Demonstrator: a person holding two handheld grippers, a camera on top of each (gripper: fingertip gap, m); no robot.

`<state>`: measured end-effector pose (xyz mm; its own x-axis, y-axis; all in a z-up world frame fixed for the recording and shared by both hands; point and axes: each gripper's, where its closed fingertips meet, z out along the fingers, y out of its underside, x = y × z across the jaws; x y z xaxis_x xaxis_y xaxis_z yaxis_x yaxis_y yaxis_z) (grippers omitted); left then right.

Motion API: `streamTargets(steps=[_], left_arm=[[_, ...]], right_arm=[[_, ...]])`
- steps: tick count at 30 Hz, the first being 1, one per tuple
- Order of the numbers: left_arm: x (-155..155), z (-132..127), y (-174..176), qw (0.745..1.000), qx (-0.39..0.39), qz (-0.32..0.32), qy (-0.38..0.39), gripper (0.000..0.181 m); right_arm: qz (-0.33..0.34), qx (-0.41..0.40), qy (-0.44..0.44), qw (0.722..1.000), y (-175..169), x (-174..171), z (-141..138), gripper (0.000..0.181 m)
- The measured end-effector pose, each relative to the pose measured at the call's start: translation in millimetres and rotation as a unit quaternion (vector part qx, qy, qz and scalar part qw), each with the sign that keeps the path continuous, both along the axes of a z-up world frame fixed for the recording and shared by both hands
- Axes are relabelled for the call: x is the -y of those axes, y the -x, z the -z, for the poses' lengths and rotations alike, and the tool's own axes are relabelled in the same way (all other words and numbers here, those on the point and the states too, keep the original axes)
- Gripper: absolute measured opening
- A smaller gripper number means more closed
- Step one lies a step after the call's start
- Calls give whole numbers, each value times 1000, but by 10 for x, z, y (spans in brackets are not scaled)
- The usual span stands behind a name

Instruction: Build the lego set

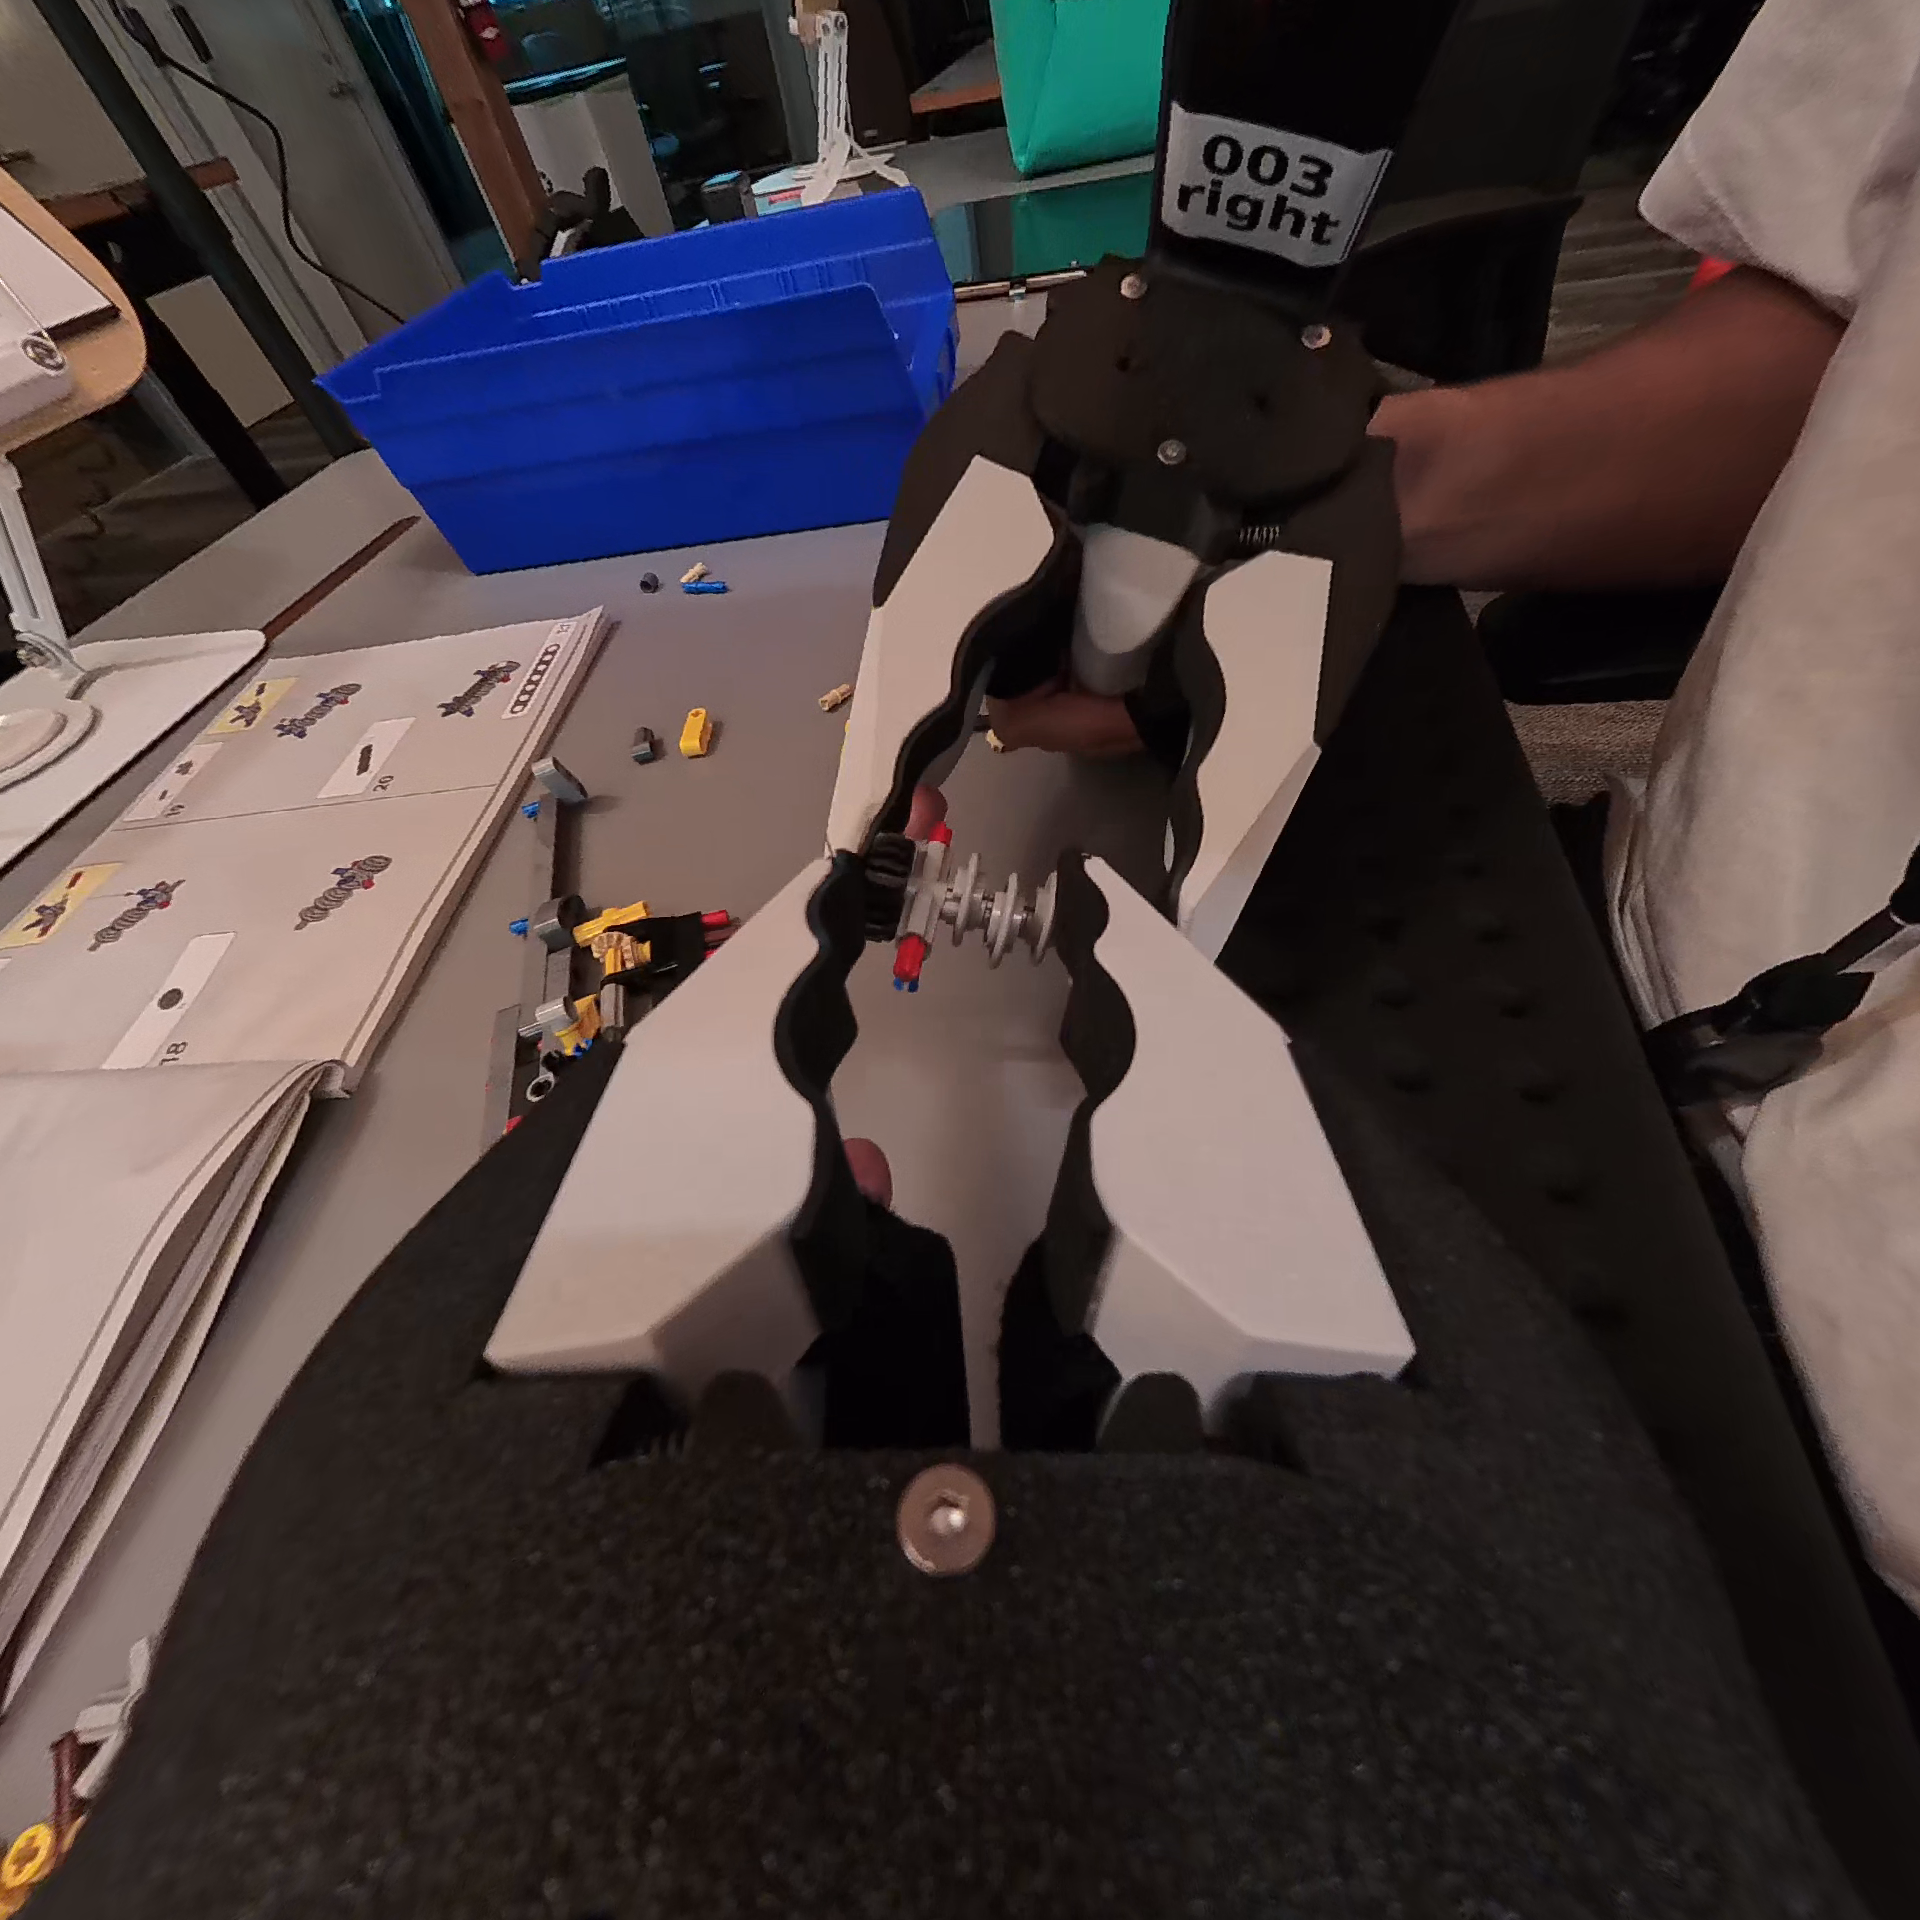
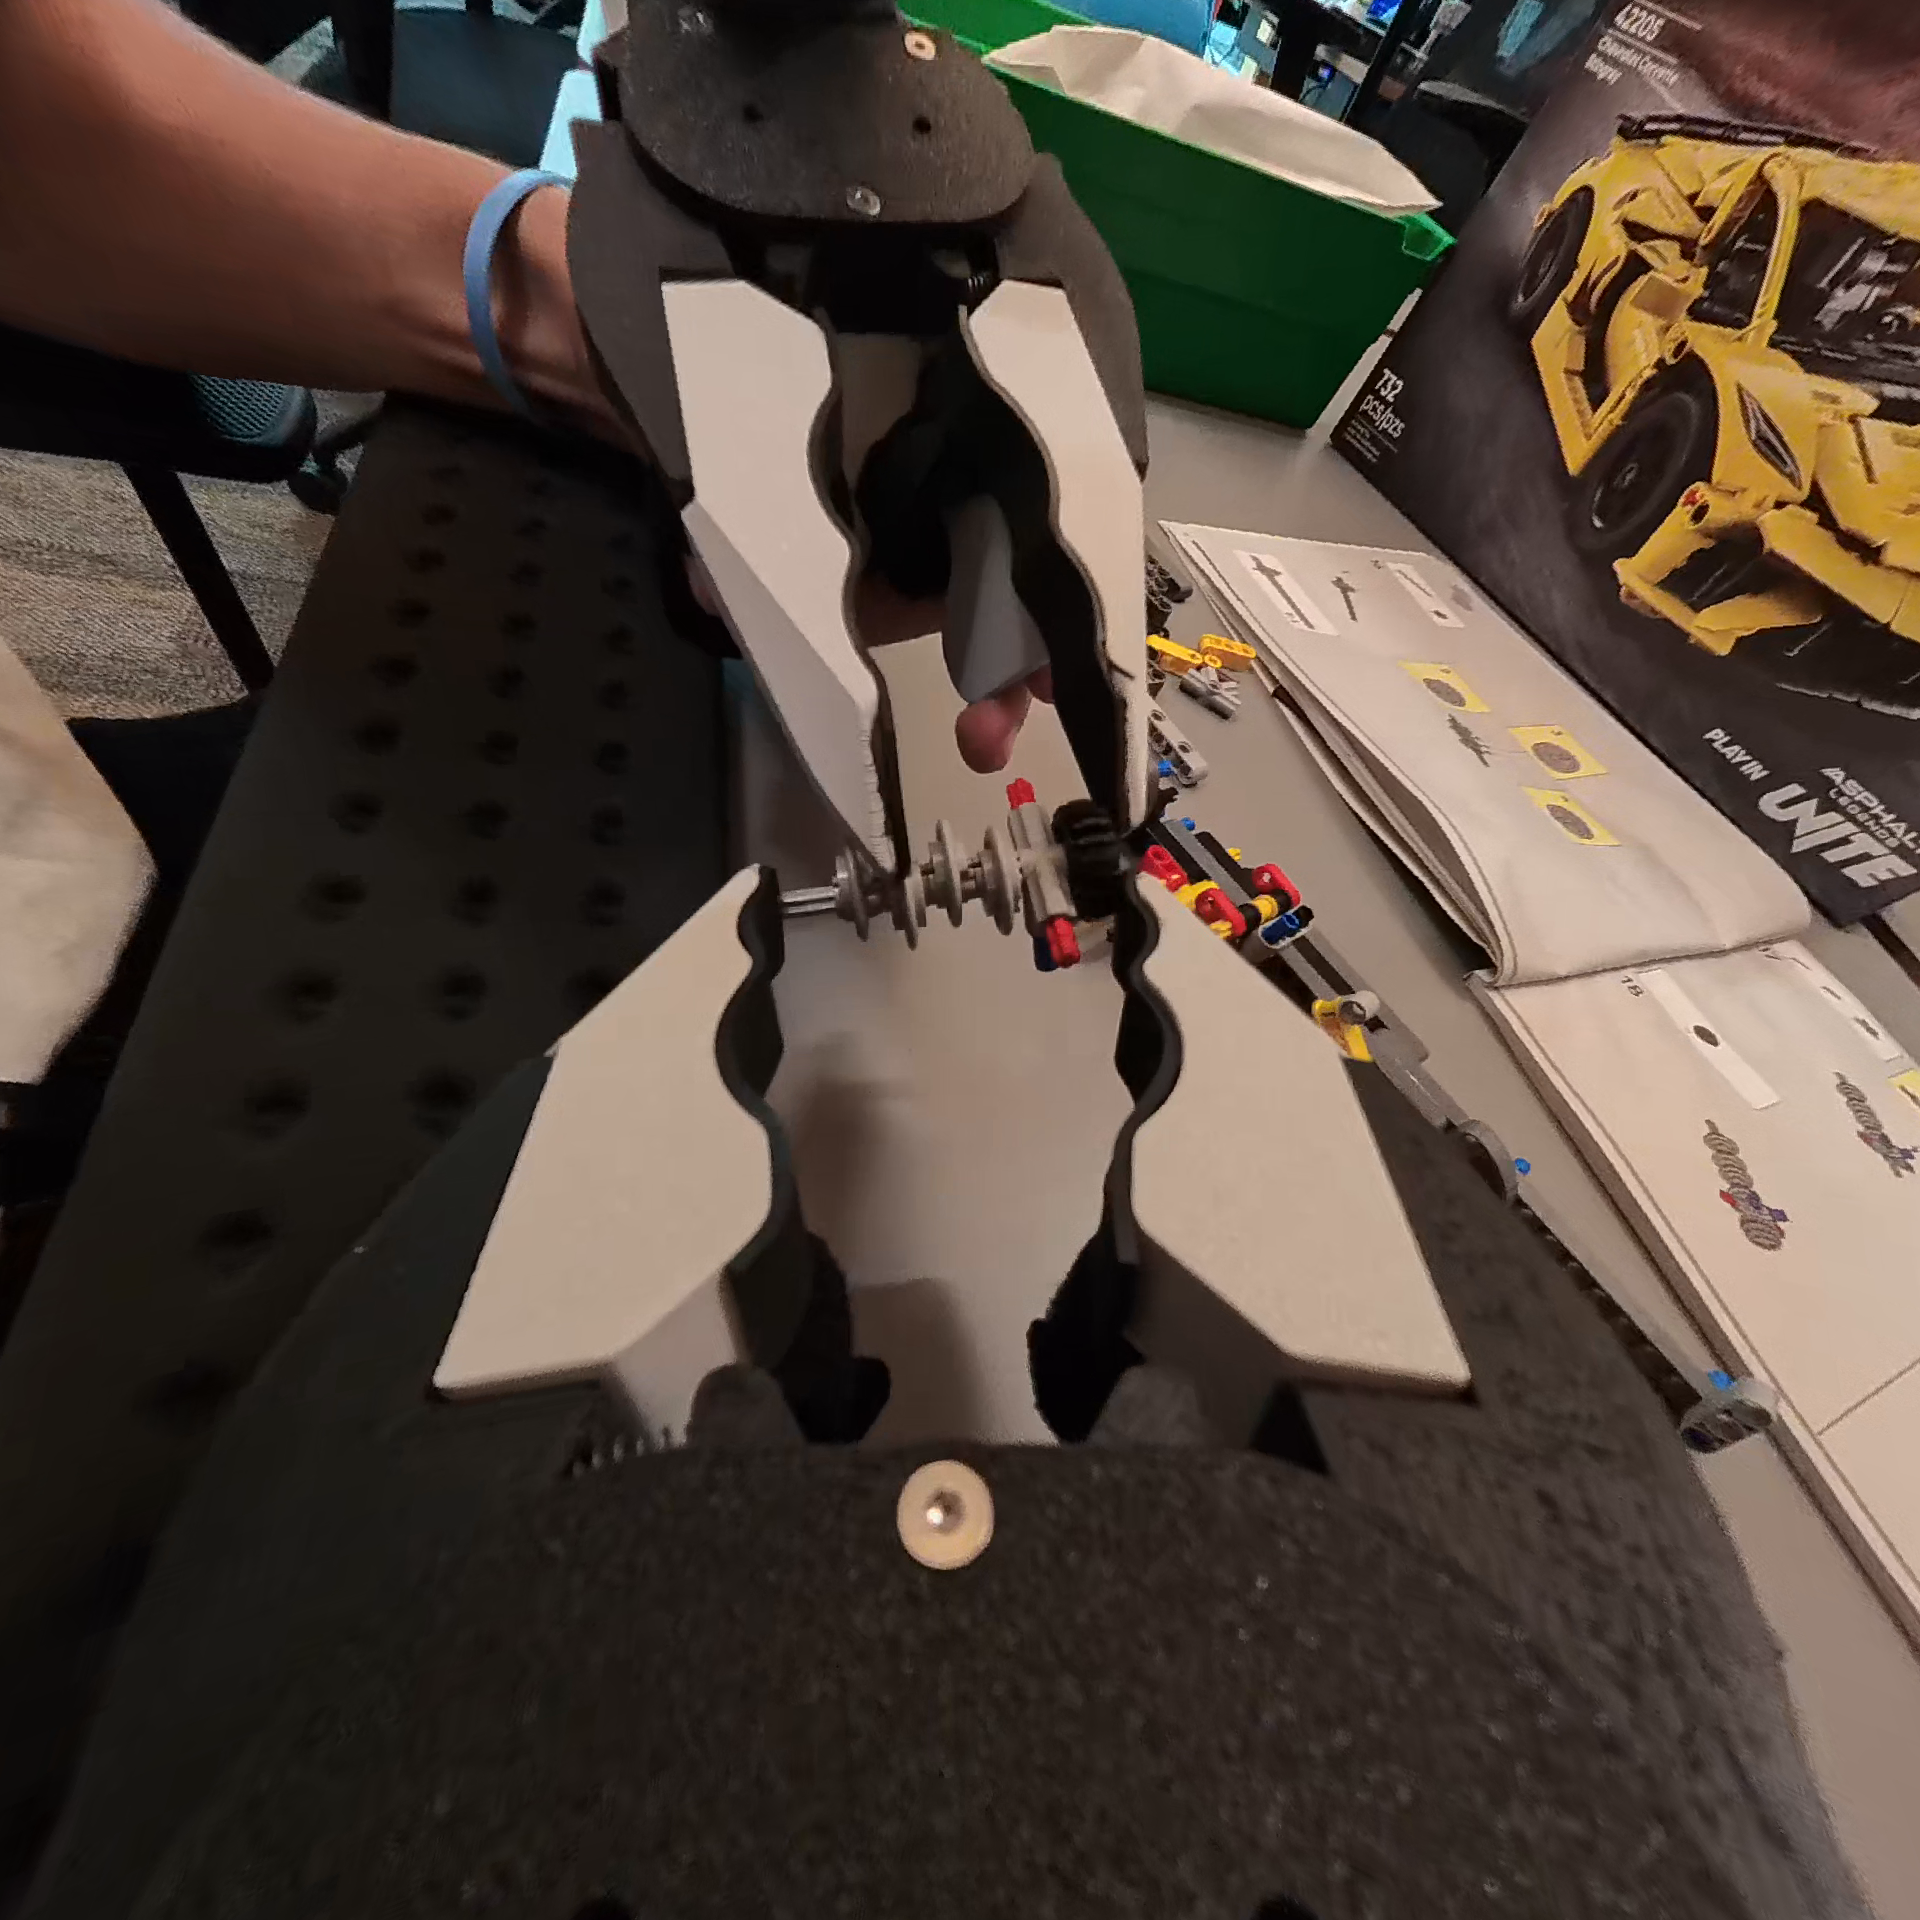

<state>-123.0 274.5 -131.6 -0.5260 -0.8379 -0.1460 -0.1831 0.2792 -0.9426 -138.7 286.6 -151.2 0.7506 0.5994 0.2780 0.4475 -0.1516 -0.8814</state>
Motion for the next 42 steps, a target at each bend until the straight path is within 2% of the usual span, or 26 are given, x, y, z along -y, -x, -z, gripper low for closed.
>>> streamTargets(steps=[6, 7, 9, 10, 16, 18, 21, 26, 32, 35, 37, 42], left_arm=[[20, -1, 7, 1000, -4, 4, 11, 35], [9, -1, 3, 1000, -3, 0, 10, 27], [6, 13, 6, 1000, -3, -3, 3, 27], [-11, 12, -2, 1000, 0, -9, 0, 20], [-17, 87, -4, 1000, -20, -13, -5, 21], [-33, 55, 0, 999, -27, -9, 19, 24], [-100, -14, 53, 995, -45, 3, 89, 55], [80, -76, 160, 993, -32, 59, 97, 46], [136, -100, 139, 995, -11, 57, 78, 45], [134, -91, 115, 997, -5, 48, 62, 55], [155, -122, 127, 997, 5, 52, 63, 46], [162, -104, 135, 998, 12, 50, 48, 46]], right_arm=[[1, 11, 20, 1000, 4, 26, 12, 62], [3, 21, 13, 1000, 4, 27, 15, 62], [5, 43, 10, 999, 14, 38, 43, 62], [5, 46, 8, 999, 17, 40, 48, 62], [7, 54, 26, 998, 8, 37, 125, 62], [12, 45, 20, 999, -7, 18, 100, 62], [15, 26, 9, 1000, -33, 23, 34, 62], [-23, -83, 21, 996, 45, 121, -187, 63], [-36, -113, 26, 993, 65, 165, -246, 63], [-46, -119, 36, 991, 96, 179, -235, 63], [-43, -128, 33, 990, 83, 169, -265, 63], [-44, -136, 42, 989, 96, 177, -254, 62]])
